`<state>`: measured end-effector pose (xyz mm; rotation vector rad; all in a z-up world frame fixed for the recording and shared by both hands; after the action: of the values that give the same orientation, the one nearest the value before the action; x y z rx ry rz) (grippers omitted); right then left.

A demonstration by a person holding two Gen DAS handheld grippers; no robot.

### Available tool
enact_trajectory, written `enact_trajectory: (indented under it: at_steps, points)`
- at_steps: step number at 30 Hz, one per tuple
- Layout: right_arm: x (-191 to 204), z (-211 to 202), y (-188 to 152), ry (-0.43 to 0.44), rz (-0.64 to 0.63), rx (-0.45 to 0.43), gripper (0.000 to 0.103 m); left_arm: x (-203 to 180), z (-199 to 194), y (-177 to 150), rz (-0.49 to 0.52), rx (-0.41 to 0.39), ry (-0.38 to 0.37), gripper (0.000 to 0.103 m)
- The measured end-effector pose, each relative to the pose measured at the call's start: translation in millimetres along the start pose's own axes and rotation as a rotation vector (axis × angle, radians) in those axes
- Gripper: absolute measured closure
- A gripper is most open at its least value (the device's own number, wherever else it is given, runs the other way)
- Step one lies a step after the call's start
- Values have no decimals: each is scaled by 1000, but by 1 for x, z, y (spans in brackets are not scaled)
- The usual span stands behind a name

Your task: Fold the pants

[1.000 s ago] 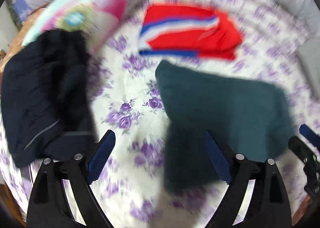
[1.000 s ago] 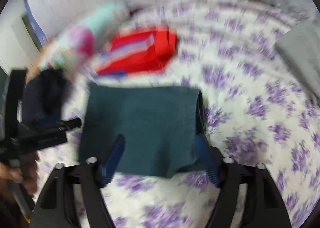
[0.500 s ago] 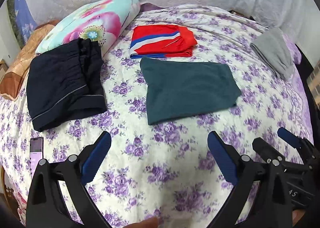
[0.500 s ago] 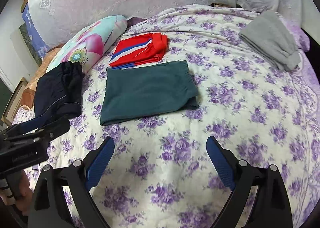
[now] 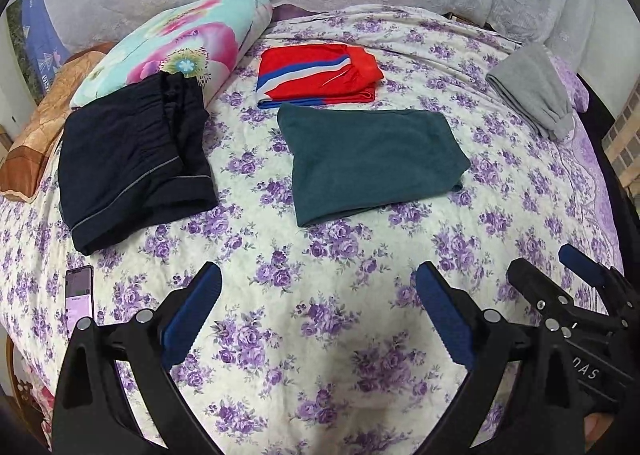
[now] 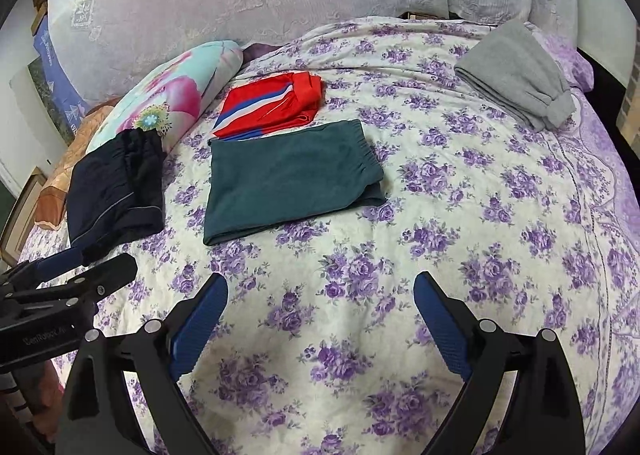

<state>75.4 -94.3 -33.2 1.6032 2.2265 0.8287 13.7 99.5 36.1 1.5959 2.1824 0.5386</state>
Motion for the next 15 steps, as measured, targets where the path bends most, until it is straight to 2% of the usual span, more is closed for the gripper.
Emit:
enact_trajectory:
  at_steps: [15]
  points:
    - [21, -4, -14, -60, 24, 7, 8, 15, -6, -7, 21, -10, -6, 5]
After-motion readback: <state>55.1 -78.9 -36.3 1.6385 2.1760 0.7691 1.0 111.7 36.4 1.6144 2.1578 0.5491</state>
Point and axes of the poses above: each gripper's, at about its wrist camera, not at the fingertips, and z roughly the way its jaws point, x to its left, y to its top, the point moved 8 cm from there along z, roughly the way its jaws point, and after that the axes turned 6 degrees about -z, right-handed, at the moved point
